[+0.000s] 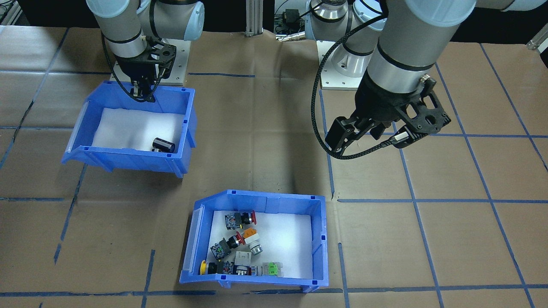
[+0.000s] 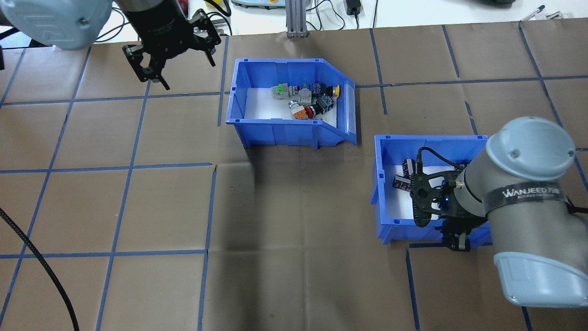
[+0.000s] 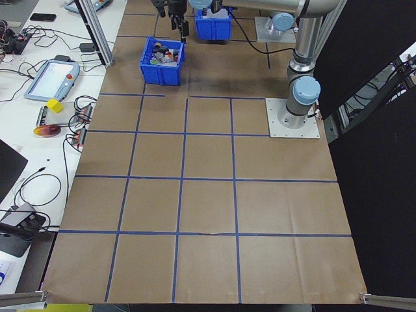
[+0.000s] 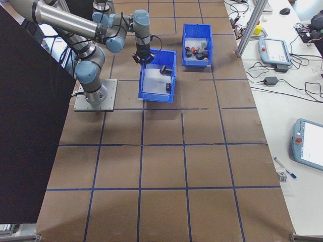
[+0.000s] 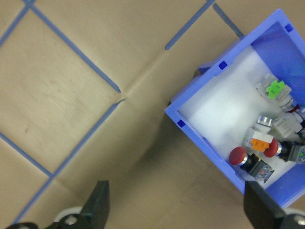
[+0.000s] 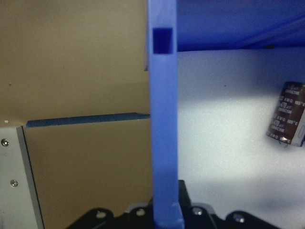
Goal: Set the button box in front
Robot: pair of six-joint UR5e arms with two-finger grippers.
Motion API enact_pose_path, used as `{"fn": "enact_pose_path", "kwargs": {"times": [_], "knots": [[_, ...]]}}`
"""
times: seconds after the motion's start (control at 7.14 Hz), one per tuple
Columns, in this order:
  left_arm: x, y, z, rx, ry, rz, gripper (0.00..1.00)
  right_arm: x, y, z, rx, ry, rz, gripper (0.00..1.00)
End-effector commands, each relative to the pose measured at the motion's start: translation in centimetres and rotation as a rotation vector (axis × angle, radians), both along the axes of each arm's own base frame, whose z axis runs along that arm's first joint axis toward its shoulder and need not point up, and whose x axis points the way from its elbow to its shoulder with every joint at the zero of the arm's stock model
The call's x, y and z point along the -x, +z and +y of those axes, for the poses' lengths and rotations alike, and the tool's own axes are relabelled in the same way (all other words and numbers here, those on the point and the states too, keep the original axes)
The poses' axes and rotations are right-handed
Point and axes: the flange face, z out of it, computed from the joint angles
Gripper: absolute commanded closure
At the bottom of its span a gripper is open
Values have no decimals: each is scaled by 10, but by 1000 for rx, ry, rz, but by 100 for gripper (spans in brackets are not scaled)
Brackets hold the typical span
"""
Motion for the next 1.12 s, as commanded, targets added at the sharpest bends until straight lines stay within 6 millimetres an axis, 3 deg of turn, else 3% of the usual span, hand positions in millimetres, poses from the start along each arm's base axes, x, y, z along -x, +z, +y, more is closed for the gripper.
{"fn": "enact_pose_path", "kwargs": {"times": [0.0,0.28,0.56,0.7,0.84,0.98], "knots": [[-13,25,18,41,-318,-23,1,-44,-2,18,11,0,2,93],[-12,27,22,45,-325,-21,1,-90,-2,33,52,-20,-34,93],[-10,26,13,46,-337,-16,1,-145,-18,45,96,13,-56,93],[-11,36,20,57,-335,-20,1,-172,-28,50,107,44,-67,93],[-12,44,23,77,-333,-26,1,-193,-37,53,110,71,-68,93],[-13,44,22,83,-332,-28,1,-201,-44,54,104,85,-56,93]]}}
